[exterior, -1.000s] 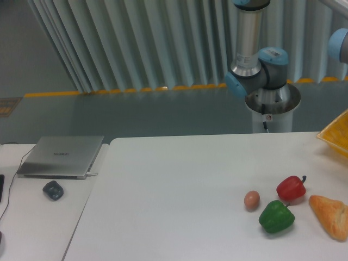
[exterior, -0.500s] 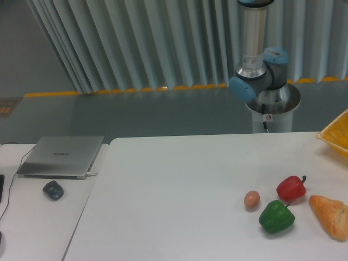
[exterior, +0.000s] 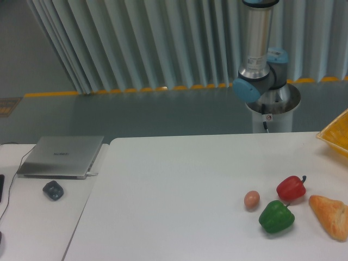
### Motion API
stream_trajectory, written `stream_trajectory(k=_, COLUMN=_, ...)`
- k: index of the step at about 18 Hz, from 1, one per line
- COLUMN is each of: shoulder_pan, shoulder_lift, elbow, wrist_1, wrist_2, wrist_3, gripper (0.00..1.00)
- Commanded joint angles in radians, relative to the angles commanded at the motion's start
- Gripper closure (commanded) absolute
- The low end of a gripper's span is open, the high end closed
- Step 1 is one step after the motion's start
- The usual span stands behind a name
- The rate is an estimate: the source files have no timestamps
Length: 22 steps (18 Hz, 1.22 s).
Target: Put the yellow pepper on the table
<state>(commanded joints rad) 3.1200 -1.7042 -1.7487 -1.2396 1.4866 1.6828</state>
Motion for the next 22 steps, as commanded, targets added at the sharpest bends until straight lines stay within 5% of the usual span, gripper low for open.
stream_trajectory(k=13, shoulder_pan=-0.005, shoulder_lift=-0.031, elbow=-0.126, wrist_1=0.146, wrist_2=-0.016, wrist_3=-0.114, gripper=0.00)
stream_trajectory(k=22, shoulder_pan=0.000, shoulder_lift=-0.063, elbow=-0.135, wrist_1=0.146, wrist_2=-0.014, wrist_3=-0.109, gripper=0.00)
